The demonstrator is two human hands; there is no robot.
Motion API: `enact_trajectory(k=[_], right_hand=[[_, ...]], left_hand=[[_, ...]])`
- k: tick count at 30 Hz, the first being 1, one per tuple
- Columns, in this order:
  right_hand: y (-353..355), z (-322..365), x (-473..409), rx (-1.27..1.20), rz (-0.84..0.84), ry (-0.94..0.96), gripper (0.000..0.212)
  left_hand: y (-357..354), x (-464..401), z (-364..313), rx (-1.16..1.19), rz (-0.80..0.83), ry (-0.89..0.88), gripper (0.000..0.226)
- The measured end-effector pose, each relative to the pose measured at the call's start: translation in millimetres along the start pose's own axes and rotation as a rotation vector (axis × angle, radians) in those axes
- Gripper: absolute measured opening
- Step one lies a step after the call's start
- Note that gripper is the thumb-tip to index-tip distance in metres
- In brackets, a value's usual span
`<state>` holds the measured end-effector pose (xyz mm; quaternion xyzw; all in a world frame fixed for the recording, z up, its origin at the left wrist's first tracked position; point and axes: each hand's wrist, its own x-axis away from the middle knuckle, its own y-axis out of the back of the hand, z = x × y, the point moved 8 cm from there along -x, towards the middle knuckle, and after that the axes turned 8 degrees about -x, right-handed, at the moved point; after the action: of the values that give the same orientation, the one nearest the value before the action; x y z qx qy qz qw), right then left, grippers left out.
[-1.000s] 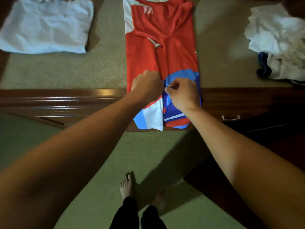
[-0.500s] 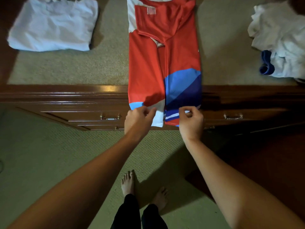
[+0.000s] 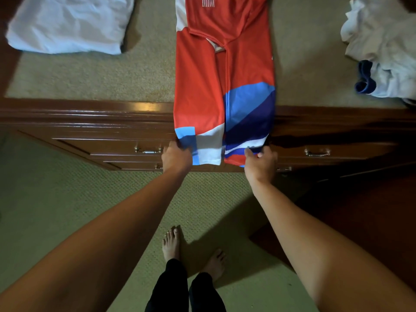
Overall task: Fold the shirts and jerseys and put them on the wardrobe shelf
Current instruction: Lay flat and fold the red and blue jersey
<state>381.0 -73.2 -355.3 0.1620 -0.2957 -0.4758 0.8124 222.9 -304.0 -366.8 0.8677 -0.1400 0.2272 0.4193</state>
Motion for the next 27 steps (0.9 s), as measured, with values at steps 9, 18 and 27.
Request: enact_trajectory(k=[9, 18, 27], right_hand=[[26, 33, 37, -0.087, 0.052, 0.226, 0.016], [61, 120, 63, -0.225, 0.043, 0.536, 0.017], [74, 189, -13, -0.417, -0.04, 0.316, 0.049]], left_hand=[[20, 53, -18, 0.06, 0.115, -0.19, 0.028], [92, 85, -96, 0.141, -0.07, -0.465, 0.021], [138, 14, -162, 0.457, -0.124, -0.268, 0.026]])
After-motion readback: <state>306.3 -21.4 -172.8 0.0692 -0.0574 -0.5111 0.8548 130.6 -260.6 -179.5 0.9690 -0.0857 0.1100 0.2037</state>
